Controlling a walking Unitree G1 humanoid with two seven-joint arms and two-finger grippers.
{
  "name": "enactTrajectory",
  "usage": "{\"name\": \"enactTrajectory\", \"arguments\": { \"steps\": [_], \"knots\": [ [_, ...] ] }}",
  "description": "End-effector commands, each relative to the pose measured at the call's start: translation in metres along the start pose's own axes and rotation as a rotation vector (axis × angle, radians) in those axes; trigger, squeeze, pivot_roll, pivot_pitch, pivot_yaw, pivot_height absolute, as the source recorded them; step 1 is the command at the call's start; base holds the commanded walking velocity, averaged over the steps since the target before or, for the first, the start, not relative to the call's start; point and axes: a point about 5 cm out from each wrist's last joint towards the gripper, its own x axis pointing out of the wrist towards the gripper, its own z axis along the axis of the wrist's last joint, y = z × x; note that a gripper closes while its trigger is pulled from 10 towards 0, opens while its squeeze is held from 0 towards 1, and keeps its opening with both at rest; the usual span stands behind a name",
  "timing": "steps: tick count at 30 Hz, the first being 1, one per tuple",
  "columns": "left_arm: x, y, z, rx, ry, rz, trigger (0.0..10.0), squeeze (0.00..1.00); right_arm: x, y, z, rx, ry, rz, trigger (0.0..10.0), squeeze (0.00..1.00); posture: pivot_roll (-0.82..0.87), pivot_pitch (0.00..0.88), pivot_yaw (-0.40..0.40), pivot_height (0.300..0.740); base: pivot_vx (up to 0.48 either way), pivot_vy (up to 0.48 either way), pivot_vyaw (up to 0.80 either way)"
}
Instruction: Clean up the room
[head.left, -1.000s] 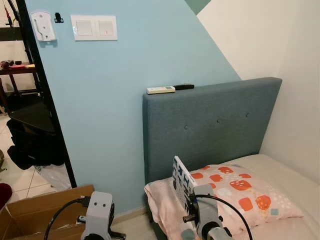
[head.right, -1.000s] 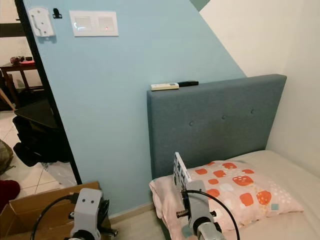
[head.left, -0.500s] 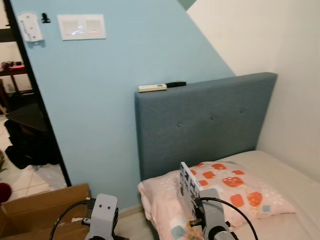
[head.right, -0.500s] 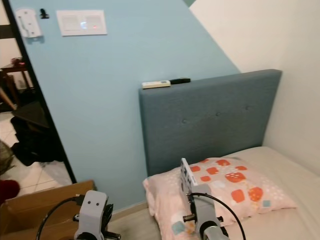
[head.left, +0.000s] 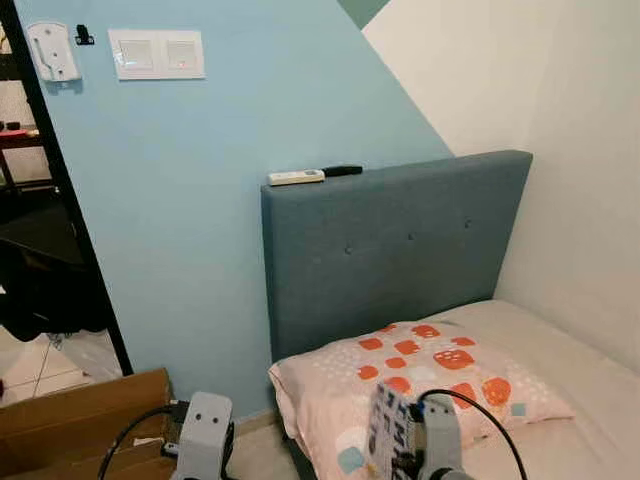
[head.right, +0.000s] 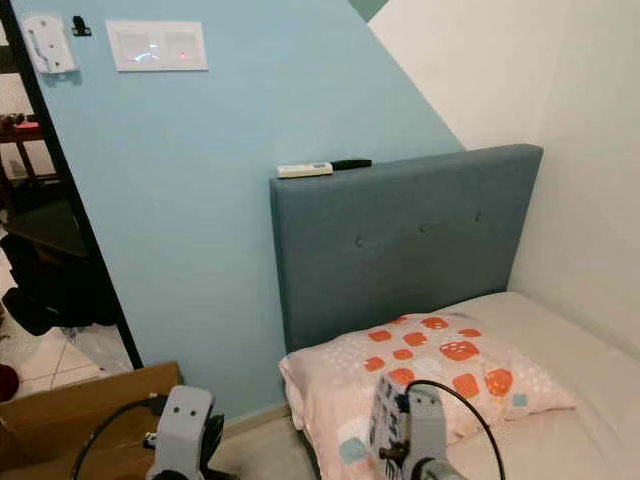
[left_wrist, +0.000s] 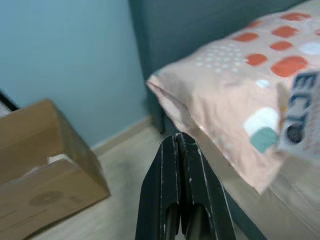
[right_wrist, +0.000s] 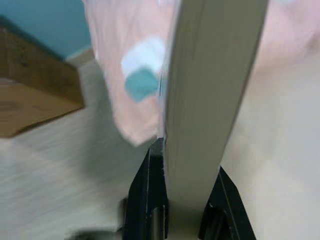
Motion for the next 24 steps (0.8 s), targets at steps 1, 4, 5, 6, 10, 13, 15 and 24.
{"name": "enactTrajectory", "arguments": {
  "steps": [1, 4, 5, 6, 10, 13, 15, 24],
  "knots": [
    [-0.003, -0.003, -0.007, -0.011, 0.044, -0.046, 10.0, 0.00, -0.003, 0.003, 0.008, 0.065, 0.017, 0.104, 10.0, 0.00, -0.06, 0.086, -0.007, 0.740, 0.000, 0.000, 0.00],
    [-0.004, -0.004, -0.008, -0.002, 0.049, -0.066, 10.0, 0.00, -0.012, 0.003, 0.015, -0.006, 0.051, 0.216, 10.0, 0.00, -0.07, 0.088, -0.007, 0.740, 0.000, 0.000, 0.00],
    [-0.004, -0.004, -0.008, -0.004, 0.049, -0.064, 10.0, 0.00, -0.015, 0.003, 0.016, -0.046, 0.064, 0.252, 10.0, 0.00, -0.07, 0.089, -0.007, 0.740, 0.000, 0.000, 0.00],
    [-0.004, -0.004, -0.008, -0.007, 0.049, -0.062, 10.0, 0.00, -0.018, 0.004, 0.016, -0.077, 0.073, 0.284, 10.0, 0.00, -0.07, 0.089, -0.008, 0.740, 0.000, 0.000, 0.00],
    [-0.003, -0.004, -0.008, -0.003, 0.054, -0.077, 10.0, 0.00, -0.029, 0.003, 0.016, -0.267, 0.103, 0.391, 10.0, 0.00, -0.07, 0.087, -0.011, 0.740, 0.000, 0.000, 0.00],
    [-0.002, -0.006, -0.009, -0.001, 0.060, -0.122, 10.0, 0.00, -0.044, -0.003, 0.020, -0.485, 0.132, 0.516, 10.0, 0.00, -0.07, 0.085, -0.013, 0.740, 0.000, 0.000, 0.00],
    [-0.002, -0.006, -0.009, 0.000, 0.062, -0.131, 10.0, 0.00, -0.047, -0.004, 0.021, -0.514, 0.136, 0.539, 10.0, 0.00, -0.07, 0.085, -0.013, 0.740, 0.000, 0.000, 0.00],
    [0.000, 0.000, -0.004, 0.010, 0.037, -0.135, 10.0, 0.00, -0.070, -0.012, 0.039, -0.721, 0.138, 0.680, 10.0, 0.00, -0.07, 0.077, -0.011, 0.740, 0.000, 0.000, 0.00]
  ]
}}
